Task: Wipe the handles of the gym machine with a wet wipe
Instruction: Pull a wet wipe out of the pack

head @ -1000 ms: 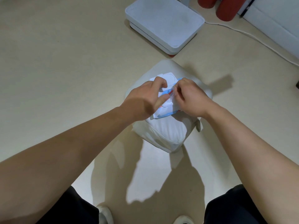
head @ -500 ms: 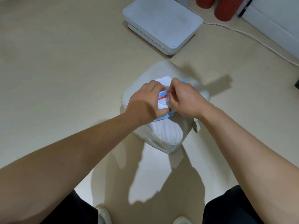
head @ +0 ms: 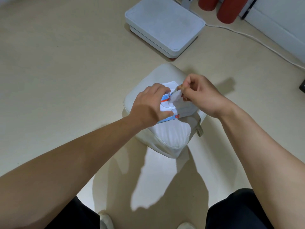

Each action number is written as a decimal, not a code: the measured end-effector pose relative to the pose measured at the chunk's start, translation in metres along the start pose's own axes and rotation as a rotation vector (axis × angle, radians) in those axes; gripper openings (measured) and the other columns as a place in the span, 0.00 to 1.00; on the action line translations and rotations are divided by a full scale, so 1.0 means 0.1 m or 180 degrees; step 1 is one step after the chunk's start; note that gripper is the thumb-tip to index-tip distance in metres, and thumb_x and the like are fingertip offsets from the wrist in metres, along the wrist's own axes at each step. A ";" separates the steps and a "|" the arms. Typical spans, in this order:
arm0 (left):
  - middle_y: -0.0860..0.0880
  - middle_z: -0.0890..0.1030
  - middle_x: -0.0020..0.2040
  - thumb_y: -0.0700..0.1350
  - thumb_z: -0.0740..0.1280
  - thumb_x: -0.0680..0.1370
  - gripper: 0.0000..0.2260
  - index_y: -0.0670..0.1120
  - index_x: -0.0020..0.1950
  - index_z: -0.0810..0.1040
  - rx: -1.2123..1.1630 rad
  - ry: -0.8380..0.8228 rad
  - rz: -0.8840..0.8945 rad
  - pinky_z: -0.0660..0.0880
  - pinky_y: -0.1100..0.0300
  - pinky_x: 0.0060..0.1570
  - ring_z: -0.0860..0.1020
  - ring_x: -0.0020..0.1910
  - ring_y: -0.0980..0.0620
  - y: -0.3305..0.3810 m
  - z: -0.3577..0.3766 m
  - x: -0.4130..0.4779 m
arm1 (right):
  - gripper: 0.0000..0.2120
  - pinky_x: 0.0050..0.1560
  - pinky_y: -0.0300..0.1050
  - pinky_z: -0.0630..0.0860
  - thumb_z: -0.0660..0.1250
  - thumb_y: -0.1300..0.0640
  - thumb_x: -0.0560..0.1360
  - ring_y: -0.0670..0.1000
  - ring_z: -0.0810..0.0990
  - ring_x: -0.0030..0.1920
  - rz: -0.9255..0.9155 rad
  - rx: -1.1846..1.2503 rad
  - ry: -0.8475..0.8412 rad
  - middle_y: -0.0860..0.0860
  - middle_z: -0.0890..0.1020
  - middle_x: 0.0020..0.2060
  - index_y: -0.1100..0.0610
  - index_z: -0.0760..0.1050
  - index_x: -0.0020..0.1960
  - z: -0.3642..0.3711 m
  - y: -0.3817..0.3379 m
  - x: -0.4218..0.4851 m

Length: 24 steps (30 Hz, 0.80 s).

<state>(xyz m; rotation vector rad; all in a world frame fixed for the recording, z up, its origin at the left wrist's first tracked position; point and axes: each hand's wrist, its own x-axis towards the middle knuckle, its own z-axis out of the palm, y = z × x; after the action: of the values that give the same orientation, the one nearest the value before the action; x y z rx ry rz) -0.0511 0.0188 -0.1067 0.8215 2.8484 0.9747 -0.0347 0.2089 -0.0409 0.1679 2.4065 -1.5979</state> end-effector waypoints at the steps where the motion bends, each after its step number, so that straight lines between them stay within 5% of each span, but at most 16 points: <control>1: 0.51 0.79 0.57 0.63 0.67 0.65 0.28 0.49 0.60 0.78 -0.0010 -0.0003 -0.0028 0.75 0.48 0.50 0.77 0.53 0.47 0.01 0.00 0.00 | 0.07 0.45 0.45 0.74 0.65 0.59 0.76 0.44 0.78 0.36 0.0067 0.0331 0.0017 0.59 0.79 0.40 0.55 0.71 0.39 0.01 -0.03 0.00; 6: 0.56 0.76 0.57 0.65 0.68 0.65 0.25 0.55 0.58 0.79 -0.0302 -0.0041 -0.0414 0.72 0.54 0.56 0.75 0.56 0.51 0.09 -0.01 0.03 | 0.08 0.47 0.51 0.73 0.63 0.61 0.72 0.52 0.76 0.38 0.0413 0.0783 0.0445 0.52 0.77 0.34 0.54 0.73 0.35 0.00 -0.02 0.00; 9: 0.55 0.76 0.57 0.63 0.70 0.68 0.21 0.55 0.58 0.80 -0.0337 -0.0046 -0.0452 0.73 0.51 0.58 0.74 0.56 0.51 0.11 0.00 0.05 | 0.05 0.46 0.47 0.75 0.62 0.56 0.79 0.50 0.78 0.39 0.0518 0.0946 0.0466 0.48 0.79 0.40 0.54 0.75 0.47 -0.01 0.02 -0.06; 12: 0.54 0.76 0.57 0.61 0.71 0.68 0.21 0.54 0.57 0.80 -0.0383 -0.0068 -0.0489 0.73 0.49 0.57 0.74 0.56 0.49 0.12 -0.01 0.06 | 0.15 0.46 0.41 0.78 0.69 0.46 0.74 0.47 0.81 0.44 0.0292 0.0086 0.0166 0.45 0.81 0.49 0.47 0.77 0.58 -0.04 0.05 -0.11; 15: 0.54 0.76 0.58 0.61 0.72 0.69 0.20 0.55 0.58 0.80 -0.0336 -0.0118 -0.0484 0.72 0.50 0.58 0.74 0.58 0.50 0.13 -0.04 0.07 | 0.05 0.43 0.42 0.75 0.74 0.53 0.74 0.44 0.80 0.38 -0.0041 -0.0825 0.0386 0.46 0.84 0.40 0.51 0.81 0.48 0.01 0.11 -0.09; 17: 0.54 0.75 0.59 0.58 0.73 0.70 0.19 0.55 0.59 0.79 -0.0298 -0.0153 -0.0501 0.70 0.53 0.59 0.73 0.59 0.51 0.12 -0.04 0.07 | 0.04 0.42 0.43 0.76 0.70 0.59 0.77 0.46 0.79 0.36 -0.0044 -0.0125 0.0814 0.49 0.83 0.36 0.54 0.80 0.44 -0.01 0.06 -0.06; 21: 0.54 0.76 0.60 0.60 0.71 0.69 0.22 0.55 0.61 0.80 -0.0208 -0.0152 -0.0446 0.67 0.59 0.56 0.74 0.59 0.51 0.10 -0.02 0.05 | 0.12 0.39 0.42 0.74 0.58 0.61 0.79 0.51 0.78 0.38 0.0188 0.2903 0.1122 0.50 0.79 0.37 0.53 0.74 0.39 -0.26 -0.19 -0.06; 24: 0.54 0.79 0.58 0.60 0.70 0.69 0.23 0.51 0.60 0.80 -0.0088 -0.0011 -0.0318 0.68 0.58 0.56 0.76 0.57 0.50 0.10 -0.05 0.04 | 0.18 0.42 0.43 0.72 0.56 0.60 0.77 0.52 0.80 0.41 0.0428 0.3080 0.0661 0.53 0.82 0.40 0.53 0.79 0.33 -0.28 -0.13 -0.14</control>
<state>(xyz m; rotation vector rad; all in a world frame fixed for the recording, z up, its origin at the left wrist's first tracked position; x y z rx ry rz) -0.0505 0.0245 -0.0969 0.6709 2.8350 0.9966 -0.0277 0.2300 -0.0157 0.6631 1.4718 -2.6132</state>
